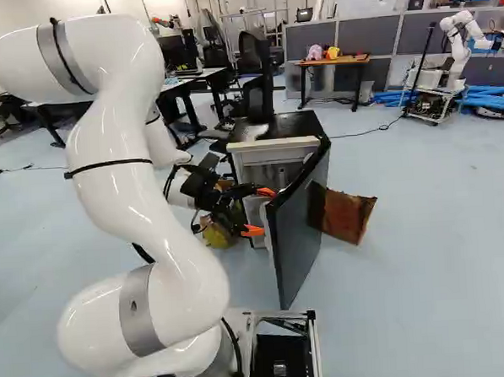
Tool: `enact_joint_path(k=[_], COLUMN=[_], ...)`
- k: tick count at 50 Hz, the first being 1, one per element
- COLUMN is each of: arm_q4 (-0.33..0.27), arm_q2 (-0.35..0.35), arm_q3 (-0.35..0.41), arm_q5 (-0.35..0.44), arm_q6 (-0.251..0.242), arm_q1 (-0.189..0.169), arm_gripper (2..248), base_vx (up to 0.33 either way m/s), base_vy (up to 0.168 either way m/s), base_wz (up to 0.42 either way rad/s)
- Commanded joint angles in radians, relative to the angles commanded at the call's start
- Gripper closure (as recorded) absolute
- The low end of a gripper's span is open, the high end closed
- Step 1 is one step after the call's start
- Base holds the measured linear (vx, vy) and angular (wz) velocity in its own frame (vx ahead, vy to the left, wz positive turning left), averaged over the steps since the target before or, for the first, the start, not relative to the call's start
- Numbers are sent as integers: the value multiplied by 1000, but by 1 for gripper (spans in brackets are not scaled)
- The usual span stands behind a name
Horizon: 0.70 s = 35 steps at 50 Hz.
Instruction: Grab a drink from the fridge
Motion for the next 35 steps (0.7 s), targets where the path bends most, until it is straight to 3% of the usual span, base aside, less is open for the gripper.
enact_joint_path(k=[35], arm_q4=[0], arm_q2=[-2], arm_q3=[-84], arm_q5=[-5], arm_q6=[0], arm_q1=[-190], arm_gripper=[3], base_vx=[0], base_vy=[0], base_wz=[0])
